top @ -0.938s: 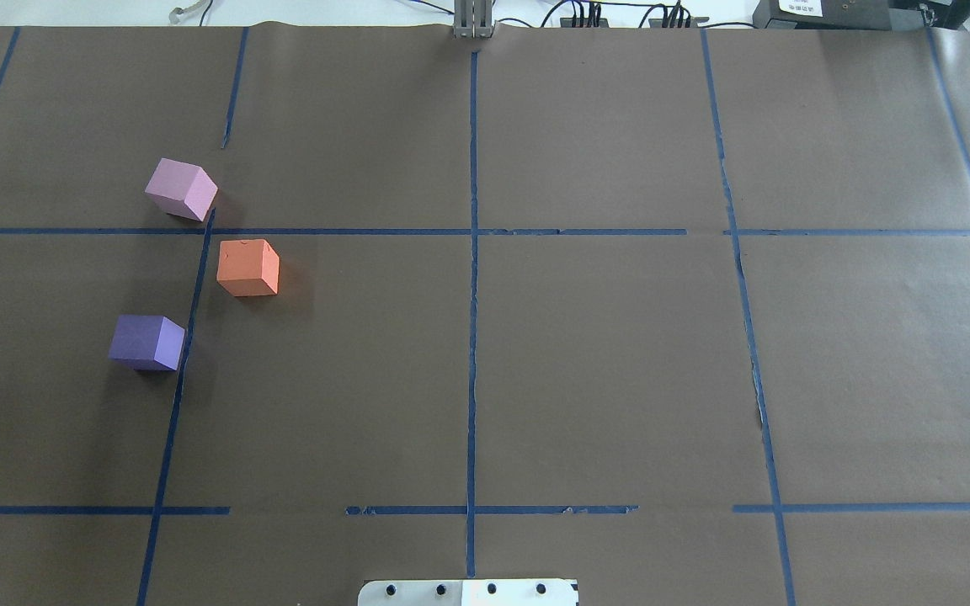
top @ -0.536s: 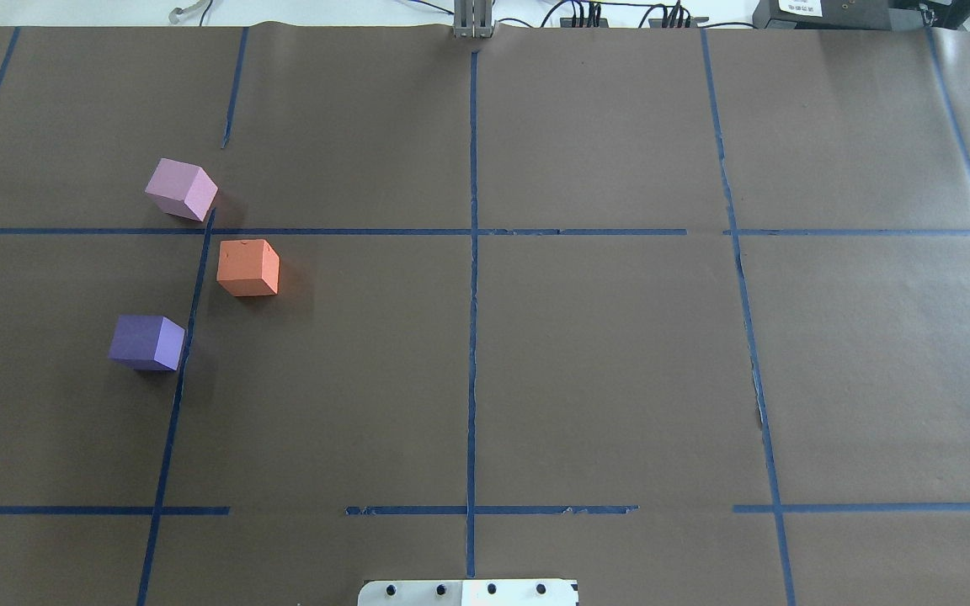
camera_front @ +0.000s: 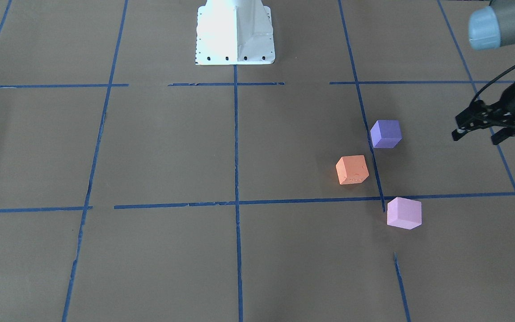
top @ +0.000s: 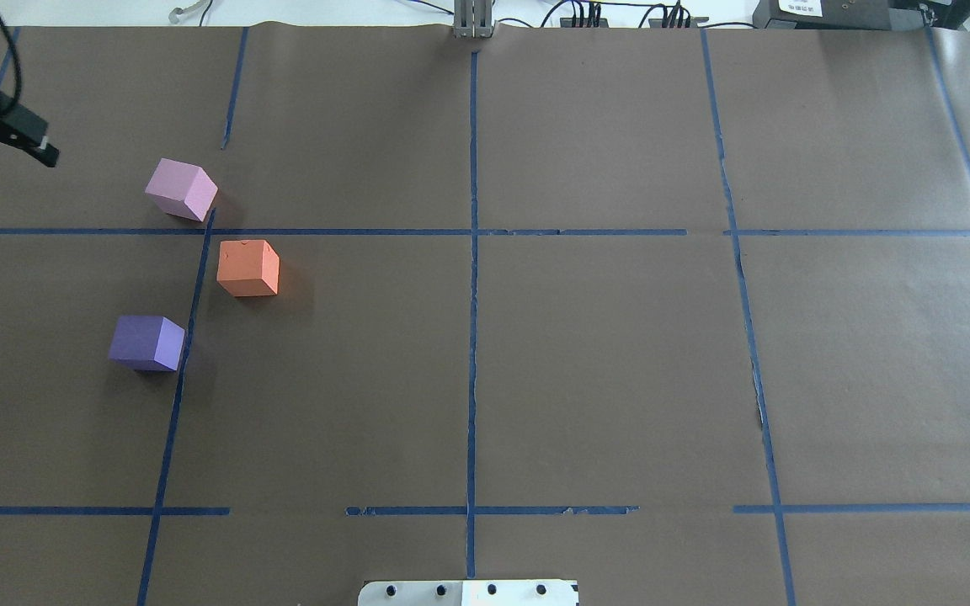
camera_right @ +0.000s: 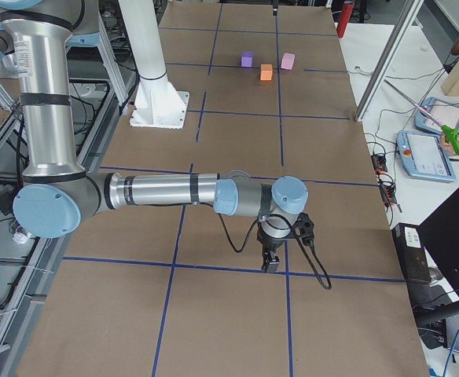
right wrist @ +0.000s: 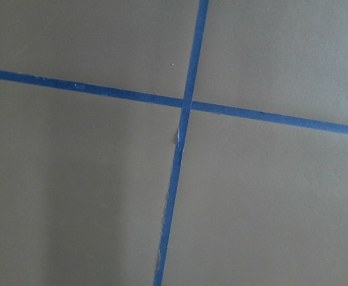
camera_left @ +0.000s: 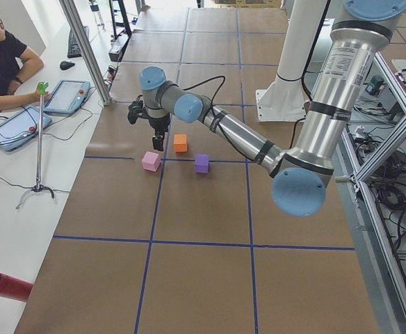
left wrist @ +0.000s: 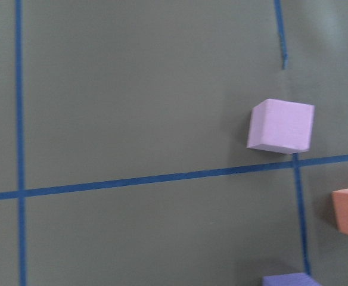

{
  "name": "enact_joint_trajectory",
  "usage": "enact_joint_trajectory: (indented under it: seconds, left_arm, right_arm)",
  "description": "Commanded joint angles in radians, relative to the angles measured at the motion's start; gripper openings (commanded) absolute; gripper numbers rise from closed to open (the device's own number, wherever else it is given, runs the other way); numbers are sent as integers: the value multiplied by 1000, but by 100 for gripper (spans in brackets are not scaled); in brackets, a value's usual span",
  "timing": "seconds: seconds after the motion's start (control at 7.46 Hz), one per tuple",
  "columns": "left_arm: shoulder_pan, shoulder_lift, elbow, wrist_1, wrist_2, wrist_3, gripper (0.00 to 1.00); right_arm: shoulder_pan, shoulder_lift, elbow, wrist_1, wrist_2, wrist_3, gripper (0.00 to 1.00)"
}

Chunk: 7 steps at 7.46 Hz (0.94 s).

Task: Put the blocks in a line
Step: 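Move the left gripper past the pink cube down over the orange cube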

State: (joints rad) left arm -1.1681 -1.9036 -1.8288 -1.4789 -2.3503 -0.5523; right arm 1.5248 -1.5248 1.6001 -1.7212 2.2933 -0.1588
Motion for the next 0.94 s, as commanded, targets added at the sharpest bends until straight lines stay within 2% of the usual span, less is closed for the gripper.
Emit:
enact_joint_trajectory:
  seconds: [0.0, 0.13, 0.27, 0.4, 0.54, 0.8]
  left_arm:
    - [152, -122, 80, -10, -1, -211, 100]
    - [216, -123, 110, -91, 2, -295, 100]
    - [229, -121, 165, -191, 2, -351, 100]
    - [238, -135, 231, -237, 3, -356, 100]
    - [266, -152, 264, -241, 12, -363, 100]
    - [320, -164, 278, -248, 98, -398, 100]
  right_arm:
    - [0, 0, 0, 0, 0, 1, 100]
    - [0, 0, 1, 0, 0, 1, 100]
    - [0, 0, 0, 0, 0, -1, 100]
    - [0, 0, 0, 0, 0, 1, 100]
    - [0, 0, 0, 0, 0, 1, 100]
    - [0, 0, 0, 0, 0, 1, 100]
